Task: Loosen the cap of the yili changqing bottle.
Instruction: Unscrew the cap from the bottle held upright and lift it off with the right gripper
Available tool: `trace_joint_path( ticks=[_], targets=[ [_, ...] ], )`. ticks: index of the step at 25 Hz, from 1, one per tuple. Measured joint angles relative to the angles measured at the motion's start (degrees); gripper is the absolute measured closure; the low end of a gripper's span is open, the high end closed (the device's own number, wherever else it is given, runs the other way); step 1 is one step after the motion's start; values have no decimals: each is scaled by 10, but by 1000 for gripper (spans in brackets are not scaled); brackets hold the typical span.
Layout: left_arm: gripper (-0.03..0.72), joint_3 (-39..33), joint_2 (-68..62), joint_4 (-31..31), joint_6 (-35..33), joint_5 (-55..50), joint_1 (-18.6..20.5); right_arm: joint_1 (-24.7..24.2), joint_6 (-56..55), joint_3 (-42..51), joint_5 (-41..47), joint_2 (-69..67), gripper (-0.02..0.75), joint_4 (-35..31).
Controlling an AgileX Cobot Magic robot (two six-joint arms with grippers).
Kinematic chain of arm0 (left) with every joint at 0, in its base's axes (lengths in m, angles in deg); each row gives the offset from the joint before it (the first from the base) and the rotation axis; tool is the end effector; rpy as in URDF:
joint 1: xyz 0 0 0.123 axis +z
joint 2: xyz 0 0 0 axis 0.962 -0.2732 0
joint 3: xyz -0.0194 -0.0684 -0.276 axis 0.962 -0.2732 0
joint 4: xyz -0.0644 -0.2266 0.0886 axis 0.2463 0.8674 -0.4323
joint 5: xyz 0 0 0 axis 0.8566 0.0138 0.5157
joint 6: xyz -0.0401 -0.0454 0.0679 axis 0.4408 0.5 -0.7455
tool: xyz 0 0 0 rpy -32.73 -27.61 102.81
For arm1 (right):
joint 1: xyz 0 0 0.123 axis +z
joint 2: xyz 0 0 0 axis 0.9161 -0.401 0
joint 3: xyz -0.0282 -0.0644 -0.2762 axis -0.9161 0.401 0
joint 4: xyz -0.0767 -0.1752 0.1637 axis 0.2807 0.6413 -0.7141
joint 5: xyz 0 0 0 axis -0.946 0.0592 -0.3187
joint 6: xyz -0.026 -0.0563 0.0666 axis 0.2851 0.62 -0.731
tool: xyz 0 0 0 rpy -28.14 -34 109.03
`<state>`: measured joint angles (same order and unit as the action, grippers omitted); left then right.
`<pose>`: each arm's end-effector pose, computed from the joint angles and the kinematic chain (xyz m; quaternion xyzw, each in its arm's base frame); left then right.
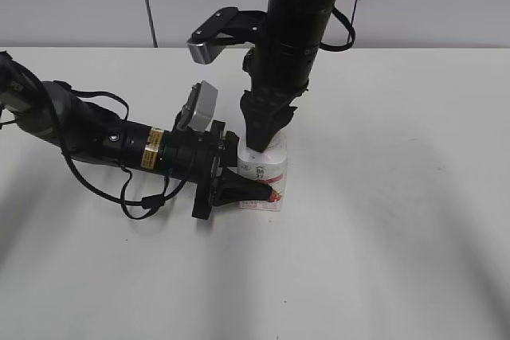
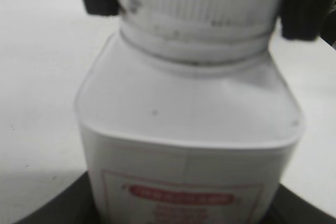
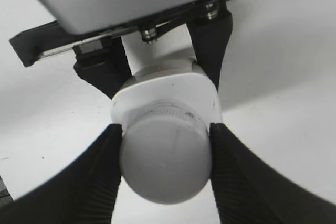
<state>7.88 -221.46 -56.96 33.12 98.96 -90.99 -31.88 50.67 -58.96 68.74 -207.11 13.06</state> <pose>0.3562 -0.1964 0.0489 0.5860 0.5654 -0.4518 0.3645 0.3568 0.2703 0.2107 -0.5967 0.7922 0.1124 0.0607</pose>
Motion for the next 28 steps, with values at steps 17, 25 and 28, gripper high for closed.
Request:
trace_joint_path(
  ticks=[17, 25, 28],
  targets=[
    [311, 0, 0, -2, 0, 0, 0, 0, 96, 0, -1, 0, 341, 0],
    [311, 0, 0, -2, 0, 0, 0, 0, 96, 0, -2, 0, 319, 0],
    [311, 0, 0, -2, 1, 0, 0, 0, 96, 0, -2, 0, 300, -2]
  ],
)
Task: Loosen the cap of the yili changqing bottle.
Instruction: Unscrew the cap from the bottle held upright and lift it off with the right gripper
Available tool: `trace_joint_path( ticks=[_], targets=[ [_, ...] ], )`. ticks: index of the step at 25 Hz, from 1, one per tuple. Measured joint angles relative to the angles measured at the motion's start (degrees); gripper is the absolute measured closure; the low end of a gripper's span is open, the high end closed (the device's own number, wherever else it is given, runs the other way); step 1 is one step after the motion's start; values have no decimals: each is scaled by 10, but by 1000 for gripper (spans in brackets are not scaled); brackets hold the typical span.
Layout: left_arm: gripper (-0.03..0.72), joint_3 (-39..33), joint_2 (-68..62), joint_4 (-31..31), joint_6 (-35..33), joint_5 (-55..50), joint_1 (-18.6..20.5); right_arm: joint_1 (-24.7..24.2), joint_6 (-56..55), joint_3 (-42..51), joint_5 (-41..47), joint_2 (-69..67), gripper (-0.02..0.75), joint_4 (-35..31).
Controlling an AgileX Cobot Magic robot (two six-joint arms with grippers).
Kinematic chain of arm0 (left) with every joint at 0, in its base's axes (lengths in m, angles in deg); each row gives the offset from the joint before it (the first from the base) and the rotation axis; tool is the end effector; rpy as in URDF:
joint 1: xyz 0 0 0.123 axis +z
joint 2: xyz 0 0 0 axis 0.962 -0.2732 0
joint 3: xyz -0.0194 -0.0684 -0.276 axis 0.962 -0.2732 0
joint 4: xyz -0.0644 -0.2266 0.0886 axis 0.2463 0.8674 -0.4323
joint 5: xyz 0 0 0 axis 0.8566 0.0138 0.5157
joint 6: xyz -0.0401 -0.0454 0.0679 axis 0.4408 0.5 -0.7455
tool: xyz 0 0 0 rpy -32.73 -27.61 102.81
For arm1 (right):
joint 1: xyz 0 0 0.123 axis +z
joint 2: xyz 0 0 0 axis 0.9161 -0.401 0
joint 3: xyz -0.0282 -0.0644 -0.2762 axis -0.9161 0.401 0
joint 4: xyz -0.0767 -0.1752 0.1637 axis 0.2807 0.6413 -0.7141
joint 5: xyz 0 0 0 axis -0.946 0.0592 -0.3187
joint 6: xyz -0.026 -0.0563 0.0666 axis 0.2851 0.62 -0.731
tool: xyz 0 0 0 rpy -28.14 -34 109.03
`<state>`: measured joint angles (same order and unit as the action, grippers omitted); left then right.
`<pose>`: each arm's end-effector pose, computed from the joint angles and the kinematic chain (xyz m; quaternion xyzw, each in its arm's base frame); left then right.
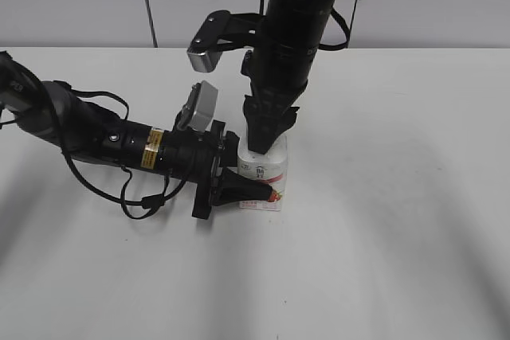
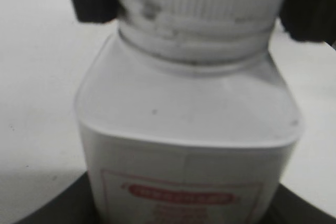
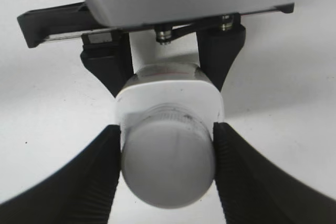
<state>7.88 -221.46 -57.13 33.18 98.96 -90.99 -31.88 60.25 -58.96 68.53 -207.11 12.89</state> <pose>0.3560 -0.1963 0.0487 0.5868 0.5652 -0.4519 0.3634 0.3570 0.2707 0.2107 -0.6601 0.7398 0.1080 0.0719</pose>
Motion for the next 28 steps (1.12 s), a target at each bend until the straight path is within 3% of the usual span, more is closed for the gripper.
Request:
trace_joint_path(
  ticks=[9, 28],
  targets=[
    [312, 0, 0, 1, 2, 0, 0, 0, -19, -3, 0, 0, 246, -1],
    [312, 0, 0, 1, 14, 0, 0, 0, -165, -28, 2, 41, 244, 22]
  ],
)
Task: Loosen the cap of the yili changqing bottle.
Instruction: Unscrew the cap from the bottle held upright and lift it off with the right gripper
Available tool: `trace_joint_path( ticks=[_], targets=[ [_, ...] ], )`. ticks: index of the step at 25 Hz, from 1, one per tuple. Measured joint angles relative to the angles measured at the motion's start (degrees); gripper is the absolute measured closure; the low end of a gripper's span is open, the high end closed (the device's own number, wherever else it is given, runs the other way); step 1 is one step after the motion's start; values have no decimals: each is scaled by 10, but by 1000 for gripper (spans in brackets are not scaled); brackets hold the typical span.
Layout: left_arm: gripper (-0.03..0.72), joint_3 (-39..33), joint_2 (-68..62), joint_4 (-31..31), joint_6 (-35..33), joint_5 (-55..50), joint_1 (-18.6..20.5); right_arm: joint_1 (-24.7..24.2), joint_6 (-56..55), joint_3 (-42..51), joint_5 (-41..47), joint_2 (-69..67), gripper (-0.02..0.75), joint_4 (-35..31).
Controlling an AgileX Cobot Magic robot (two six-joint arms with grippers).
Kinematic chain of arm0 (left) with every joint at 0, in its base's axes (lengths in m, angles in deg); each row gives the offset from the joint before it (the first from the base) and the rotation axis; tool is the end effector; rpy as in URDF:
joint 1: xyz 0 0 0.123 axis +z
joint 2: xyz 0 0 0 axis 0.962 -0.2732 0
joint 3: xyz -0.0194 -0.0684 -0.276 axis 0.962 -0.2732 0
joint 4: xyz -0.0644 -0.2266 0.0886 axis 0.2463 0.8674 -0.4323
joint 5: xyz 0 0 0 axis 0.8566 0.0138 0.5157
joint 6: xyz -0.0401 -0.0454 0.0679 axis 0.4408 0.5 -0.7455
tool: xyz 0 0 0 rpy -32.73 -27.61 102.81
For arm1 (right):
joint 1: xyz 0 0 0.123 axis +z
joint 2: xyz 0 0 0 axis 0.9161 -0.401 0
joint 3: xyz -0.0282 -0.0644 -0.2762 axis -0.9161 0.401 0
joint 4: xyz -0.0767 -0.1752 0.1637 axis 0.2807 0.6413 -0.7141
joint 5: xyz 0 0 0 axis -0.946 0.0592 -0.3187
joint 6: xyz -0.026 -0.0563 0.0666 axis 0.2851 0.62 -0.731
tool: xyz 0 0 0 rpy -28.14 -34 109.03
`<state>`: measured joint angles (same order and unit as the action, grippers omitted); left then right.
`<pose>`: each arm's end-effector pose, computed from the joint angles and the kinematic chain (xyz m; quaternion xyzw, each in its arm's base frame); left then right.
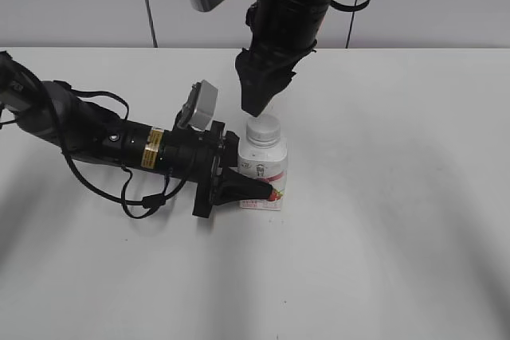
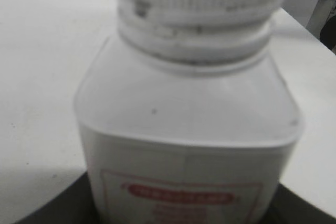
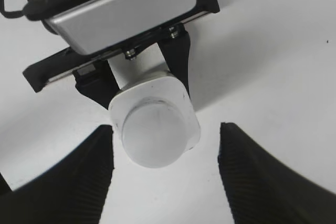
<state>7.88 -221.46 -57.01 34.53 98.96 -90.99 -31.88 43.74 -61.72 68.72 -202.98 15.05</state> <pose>0.3561 -0.1963 0.0488 0.5793 0.5724 -0.4562 0.3587 0.3563 0.2664 0.2550 -0.5550 0.8180 0.0999 0.1133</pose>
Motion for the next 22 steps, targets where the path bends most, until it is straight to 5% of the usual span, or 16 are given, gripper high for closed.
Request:
trace_joint_path(
  ticks=[7, 22],
  targets=[
    [312, 0, 0, 2, 13, 1, 0, 0, -281, 0, 0, 4, 244, 20],
    [312, 0, 0, 3, 17, 1, 0, 0, -531, 0, 0, 2, 244, 12]
  ],
)
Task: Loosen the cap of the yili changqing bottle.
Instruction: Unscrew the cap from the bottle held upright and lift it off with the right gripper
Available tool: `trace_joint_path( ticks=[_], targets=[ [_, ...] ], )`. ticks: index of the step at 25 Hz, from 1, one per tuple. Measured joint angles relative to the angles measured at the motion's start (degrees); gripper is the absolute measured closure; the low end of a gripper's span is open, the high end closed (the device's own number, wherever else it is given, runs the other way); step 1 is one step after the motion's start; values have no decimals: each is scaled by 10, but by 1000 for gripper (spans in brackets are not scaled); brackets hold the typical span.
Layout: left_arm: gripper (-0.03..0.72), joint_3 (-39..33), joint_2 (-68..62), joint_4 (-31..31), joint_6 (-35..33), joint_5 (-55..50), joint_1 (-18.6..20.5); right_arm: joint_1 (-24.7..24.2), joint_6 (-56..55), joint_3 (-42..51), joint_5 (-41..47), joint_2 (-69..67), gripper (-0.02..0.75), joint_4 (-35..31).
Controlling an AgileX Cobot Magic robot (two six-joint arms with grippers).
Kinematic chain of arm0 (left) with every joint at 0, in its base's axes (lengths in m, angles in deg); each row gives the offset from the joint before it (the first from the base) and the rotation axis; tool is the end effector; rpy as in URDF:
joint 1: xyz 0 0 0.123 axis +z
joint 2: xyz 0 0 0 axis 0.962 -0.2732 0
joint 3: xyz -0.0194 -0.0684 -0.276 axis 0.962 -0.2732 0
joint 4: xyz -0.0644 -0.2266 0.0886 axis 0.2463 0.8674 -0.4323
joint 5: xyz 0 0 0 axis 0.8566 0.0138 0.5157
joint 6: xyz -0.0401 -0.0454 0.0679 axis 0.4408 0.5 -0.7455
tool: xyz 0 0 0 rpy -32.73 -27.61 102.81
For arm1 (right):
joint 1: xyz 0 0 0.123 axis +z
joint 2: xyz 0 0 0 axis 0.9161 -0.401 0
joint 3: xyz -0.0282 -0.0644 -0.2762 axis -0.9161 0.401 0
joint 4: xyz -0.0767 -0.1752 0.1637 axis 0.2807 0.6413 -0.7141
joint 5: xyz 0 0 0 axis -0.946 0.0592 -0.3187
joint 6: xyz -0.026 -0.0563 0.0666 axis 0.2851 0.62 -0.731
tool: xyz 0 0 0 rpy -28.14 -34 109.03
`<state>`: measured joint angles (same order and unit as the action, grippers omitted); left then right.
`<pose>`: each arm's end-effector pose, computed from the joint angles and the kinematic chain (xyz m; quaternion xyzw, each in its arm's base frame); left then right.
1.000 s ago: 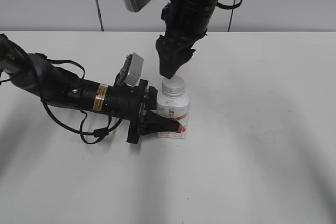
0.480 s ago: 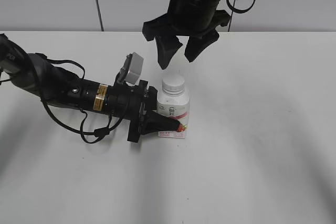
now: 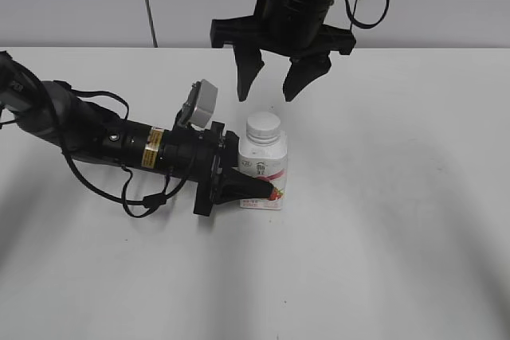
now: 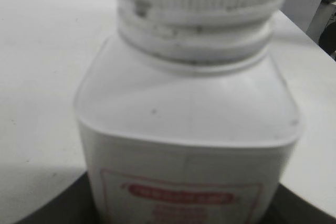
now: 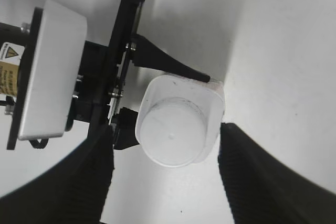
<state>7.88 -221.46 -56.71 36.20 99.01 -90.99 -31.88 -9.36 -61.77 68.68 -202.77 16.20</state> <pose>0.3564 -0.1965 0.0491 0.5689 0.5813 -0.4619 0.3536 0.3569 0.2648 0.2565 -0.1334 0.9801 0.1325 0.0633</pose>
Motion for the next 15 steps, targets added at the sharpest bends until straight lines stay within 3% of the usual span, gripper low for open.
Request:
trace_joint_path(
  ticks=[15],
  targets=[
    [312, 0, 0, 2, 2, 0, 0, 0, -21, 0, 0, -24, 244, -25]
  ],
)
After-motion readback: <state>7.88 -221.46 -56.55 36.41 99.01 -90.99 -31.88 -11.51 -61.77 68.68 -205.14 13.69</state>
